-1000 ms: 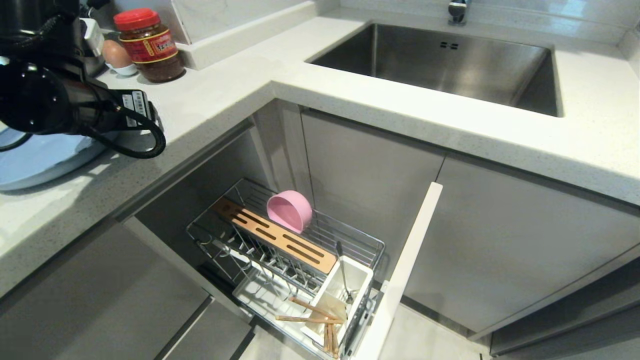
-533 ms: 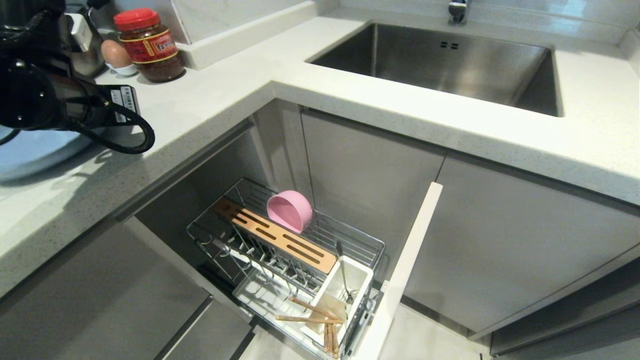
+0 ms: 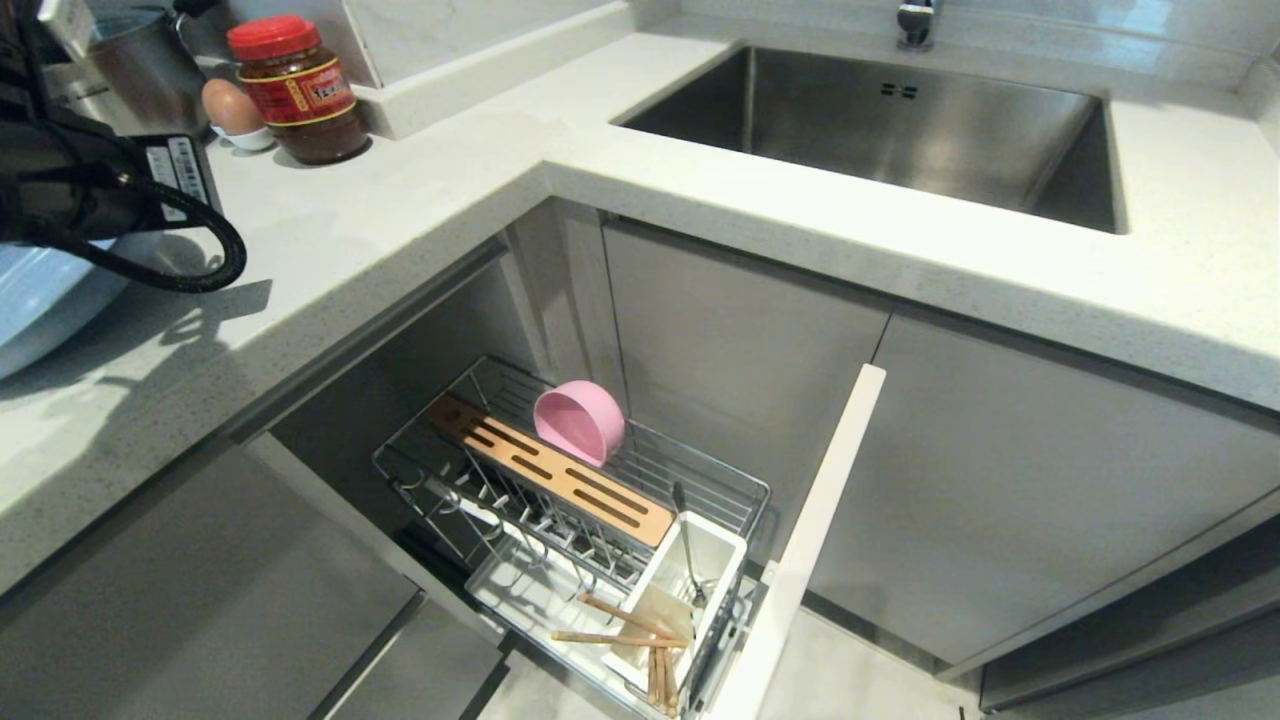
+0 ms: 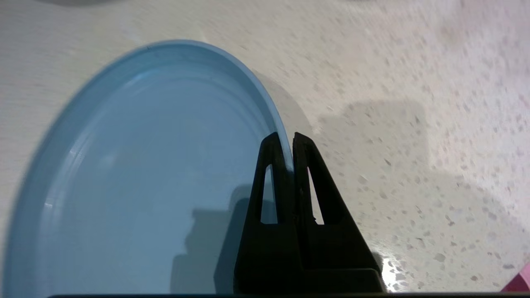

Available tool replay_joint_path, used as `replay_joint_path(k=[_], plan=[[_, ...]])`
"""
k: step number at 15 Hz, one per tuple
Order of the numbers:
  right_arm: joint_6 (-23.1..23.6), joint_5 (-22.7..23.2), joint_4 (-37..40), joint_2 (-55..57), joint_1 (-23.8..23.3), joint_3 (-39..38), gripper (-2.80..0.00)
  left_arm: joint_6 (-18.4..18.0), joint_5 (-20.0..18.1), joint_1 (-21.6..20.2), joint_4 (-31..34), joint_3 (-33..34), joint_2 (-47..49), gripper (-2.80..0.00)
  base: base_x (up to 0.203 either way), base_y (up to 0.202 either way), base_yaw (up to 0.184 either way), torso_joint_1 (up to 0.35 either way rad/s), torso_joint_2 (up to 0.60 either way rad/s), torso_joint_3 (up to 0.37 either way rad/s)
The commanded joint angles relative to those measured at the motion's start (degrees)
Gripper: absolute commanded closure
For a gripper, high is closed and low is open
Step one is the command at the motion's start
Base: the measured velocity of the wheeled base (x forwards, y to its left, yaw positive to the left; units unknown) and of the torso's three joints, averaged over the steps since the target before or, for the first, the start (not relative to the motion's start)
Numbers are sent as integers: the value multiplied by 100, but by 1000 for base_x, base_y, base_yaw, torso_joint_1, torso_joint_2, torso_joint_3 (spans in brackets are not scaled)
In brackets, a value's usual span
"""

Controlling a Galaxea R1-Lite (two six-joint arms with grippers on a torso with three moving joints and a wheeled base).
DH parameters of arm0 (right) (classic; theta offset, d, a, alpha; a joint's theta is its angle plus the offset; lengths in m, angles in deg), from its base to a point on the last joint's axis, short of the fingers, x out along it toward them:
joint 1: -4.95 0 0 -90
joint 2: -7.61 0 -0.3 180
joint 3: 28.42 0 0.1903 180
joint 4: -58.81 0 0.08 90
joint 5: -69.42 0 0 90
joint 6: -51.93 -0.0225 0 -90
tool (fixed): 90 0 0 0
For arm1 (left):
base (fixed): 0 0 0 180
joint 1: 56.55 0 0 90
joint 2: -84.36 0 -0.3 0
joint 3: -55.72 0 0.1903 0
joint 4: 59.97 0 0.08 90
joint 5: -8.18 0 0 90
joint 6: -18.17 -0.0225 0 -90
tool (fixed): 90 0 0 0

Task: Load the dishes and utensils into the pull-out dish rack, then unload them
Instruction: Pick up the plate and place it in the cupboard

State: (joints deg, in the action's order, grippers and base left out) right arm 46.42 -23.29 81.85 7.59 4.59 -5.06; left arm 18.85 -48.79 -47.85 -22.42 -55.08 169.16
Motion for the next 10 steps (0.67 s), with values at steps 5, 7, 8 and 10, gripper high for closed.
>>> replay_joint_path(k=[5,7,8,10], plan=[[-3,-1,-2,-24,0,0,0,25,268,132,-1371,215,-718,0,0,0,0,0,0,0],[-3,-1,-2,-23,0,0,0,16,253,279,-2514,476,-800,0,0,0,0,0,0,0],[-3,-1,-2,-21,0,0,0,-53,243,381,-3116,604,-832,0,0,0,0,0,0,0],[-3,-1,-2,-24,0,0,0,-278,253,867,-3738,633,-874,0,0,0,0,0,0,0]])
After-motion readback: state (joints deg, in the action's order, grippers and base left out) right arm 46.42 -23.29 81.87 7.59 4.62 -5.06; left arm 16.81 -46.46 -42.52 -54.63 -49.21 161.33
